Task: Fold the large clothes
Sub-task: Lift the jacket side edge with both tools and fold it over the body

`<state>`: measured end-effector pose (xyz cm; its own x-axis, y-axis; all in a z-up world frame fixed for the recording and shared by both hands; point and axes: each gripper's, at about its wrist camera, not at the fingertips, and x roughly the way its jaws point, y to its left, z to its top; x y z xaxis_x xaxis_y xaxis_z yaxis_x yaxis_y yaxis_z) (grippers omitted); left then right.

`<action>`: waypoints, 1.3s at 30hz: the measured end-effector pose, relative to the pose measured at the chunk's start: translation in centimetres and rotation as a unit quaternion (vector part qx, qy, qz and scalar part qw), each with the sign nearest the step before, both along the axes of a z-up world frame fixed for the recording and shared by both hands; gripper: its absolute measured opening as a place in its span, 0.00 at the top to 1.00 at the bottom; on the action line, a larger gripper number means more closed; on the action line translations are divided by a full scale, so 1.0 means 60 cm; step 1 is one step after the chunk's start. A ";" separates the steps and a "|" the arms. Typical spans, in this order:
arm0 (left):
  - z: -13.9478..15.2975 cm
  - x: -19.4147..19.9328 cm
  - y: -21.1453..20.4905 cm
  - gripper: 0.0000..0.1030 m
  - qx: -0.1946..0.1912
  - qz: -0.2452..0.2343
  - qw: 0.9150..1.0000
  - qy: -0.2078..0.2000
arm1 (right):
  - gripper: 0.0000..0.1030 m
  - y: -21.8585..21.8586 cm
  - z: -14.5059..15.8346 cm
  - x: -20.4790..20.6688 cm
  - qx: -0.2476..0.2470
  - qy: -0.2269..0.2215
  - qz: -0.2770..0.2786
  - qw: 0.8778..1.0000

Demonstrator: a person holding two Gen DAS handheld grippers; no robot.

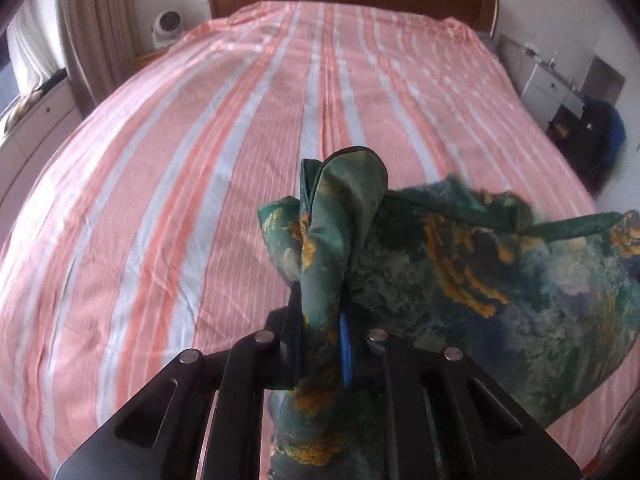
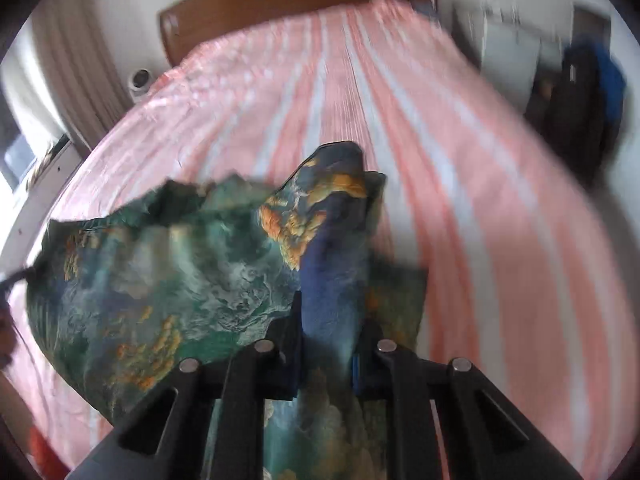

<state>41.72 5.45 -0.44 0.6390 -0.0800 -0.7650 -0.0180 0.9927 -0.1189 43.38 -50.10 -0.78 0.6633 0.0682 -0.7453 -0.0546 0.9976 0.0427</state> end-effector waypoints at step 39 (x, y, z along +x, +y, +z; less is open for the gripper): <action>-0.058 -0.194 -0.113 0.07 0.135 -0.041 0.989 -0.031 | 0.17 -0.029 -0.082 -0.081 0.185 0.011 -0.034 0.982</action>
<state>30.10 -1.33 -3.91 0.6856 0.0687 -0.7247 0.0626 0.9863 0.1527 38.54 -51.83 -5.67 0.6595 0.2930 -0.6923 0.0173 0.9147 0.4037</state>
